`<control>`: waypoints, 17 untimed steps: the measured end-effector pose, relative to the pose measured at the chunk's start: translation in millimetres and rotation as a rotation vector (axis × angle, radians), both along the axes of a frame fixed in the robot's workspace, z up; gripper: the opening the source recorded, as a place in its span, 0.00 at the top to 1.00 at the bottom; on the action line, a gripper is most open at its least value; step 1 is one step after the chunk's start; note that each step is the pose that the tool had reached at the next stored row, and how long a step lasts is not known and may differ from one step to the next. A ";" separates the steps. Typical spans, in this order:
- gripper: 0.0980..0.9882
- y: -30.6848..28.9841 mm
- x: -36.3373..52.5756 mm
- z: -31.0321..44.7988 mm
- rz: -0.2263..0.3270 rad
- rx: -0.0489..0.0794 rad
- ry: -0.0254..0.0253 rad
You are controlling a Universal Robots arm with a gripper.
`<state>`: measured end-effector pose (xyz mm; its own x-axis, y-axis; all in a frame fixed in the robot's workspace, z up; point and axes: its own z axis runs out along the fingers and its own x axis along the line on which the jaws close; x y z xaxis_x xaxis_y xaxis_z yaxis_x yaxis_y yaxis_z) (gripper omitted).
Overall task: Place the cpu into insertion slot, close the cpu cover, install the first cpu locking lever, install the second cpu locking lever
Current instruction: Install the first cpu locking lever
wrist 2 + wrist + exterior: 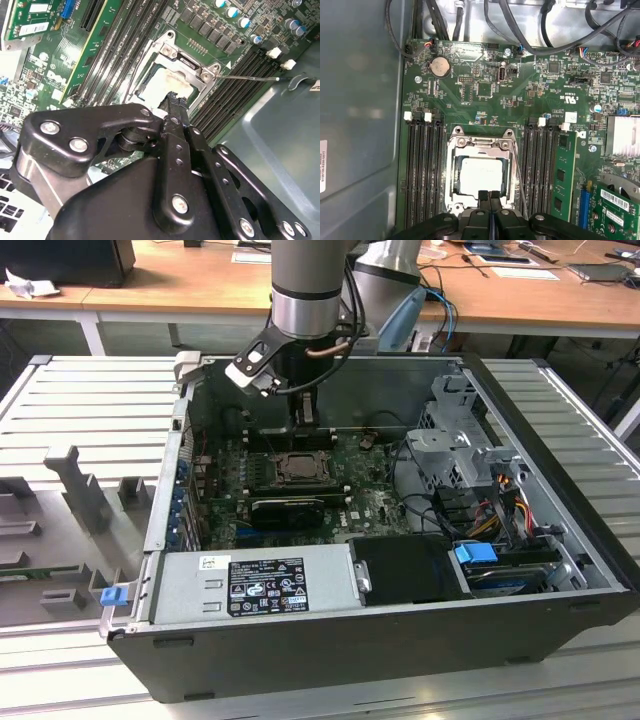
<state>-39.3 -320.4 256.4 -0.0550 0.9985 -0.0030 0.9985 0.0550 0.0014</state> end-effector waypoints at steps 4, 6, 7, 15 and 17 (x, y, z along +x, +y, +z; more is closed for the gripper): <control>0.99 0.0 0.0 4.8 0.000 0.000 0.0001; 0.99 0.0 0.0 8.5 0.000 0.000 0.0000; 0.99 0.0 0.0 10.9 0.000 0.000 0.0000; 0.99 0.0 -0.1 26.9 0.001 0.000 0.0000; 0.99 0.0 -0.1 27.0 0.019 0.000 -0.0001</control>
<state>-39.4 -320.4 283.4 -0.0744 0.9972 -0.0028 0.9972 0.0744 0.0015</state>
